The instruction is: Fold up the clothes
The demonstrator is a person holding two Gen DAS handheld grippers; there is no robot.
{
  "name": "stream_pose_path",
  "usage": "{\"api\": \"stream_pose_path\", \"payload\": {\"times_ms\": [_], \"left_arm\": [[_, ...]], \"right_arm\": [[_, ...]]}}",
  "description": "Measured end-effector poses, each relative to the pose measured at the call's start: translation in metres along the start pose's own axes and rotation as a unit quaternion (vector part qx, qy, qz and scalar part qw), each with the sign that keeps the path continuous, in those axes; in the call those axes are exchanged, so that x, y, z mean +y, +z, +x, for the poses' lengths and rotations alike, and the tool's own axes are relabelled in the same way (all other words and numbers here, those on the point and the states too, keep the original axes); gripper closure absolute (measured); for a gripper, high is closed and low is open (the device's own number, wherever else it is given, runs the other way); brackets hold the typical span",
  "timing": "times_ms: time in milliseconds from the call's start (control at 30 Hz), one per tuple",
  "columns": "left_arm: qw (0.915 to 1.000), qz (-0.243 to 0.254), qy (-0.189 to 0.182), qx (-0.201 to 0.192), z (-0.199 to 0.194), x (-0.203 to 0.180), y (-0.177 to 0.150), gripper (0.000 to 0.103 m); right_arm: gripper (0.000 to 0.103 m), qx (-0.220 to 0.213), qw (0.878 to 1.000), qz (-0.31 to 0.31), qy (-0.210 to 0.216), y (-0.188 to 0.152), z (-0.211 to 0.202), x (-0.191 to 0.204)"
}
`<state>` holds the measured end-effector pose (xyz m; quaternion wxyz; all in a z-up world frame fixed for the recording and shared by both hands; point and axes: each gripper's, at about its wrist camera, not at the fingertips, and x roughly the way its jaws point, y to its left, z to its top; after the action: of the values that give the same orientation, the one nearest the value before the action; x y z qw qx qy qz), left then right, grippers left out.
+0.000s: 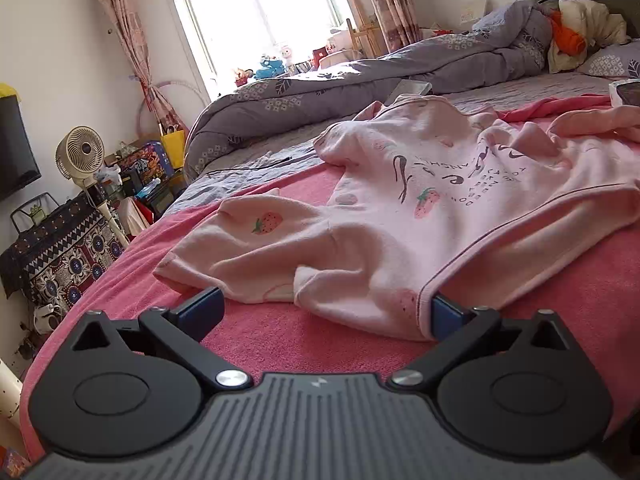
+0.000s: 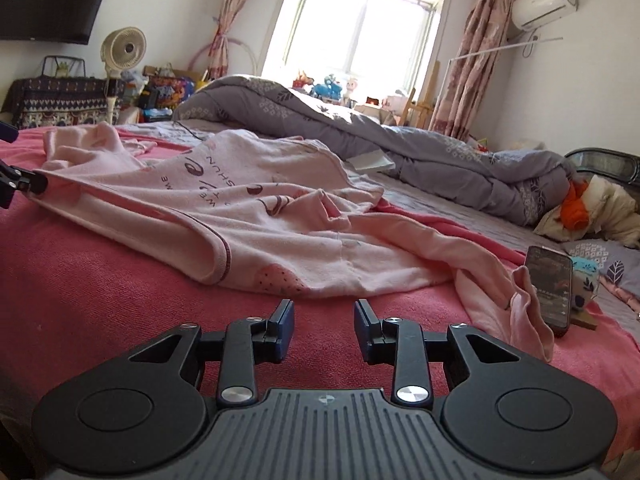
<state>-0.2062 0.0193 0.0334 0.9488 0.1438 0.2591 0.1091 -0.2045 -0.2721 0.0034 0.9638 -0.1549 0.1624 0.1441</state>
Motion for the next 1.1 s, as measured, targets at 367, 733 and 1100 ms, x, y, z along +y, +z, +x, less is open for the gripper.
{"api": "stream_pose_path", "payload": {"times_ms": [367,733,1100], "left_arm": [[0.9998,0.013,0.012,-0.002,0.002,-0.01,-0.006,0.0],[0.9996,0.016,-0.02,-0.012,-0.025,-0.012,-0.013,0.0],[0.9958,-0.056,-0.072,0.007,-0.033,0.007,-0.012,0.0]], "right_arm": [[0.058,-0.04,0.993,-0.045,-0.104,0.014,0.039,0.066],[0.038,-0.033,0.985,-0.083,-0.15,-0.002,0.005,0.042],[0.037,0.001,0.99,-0.061,-0.123,-0.004,0.0,0.022]]}}
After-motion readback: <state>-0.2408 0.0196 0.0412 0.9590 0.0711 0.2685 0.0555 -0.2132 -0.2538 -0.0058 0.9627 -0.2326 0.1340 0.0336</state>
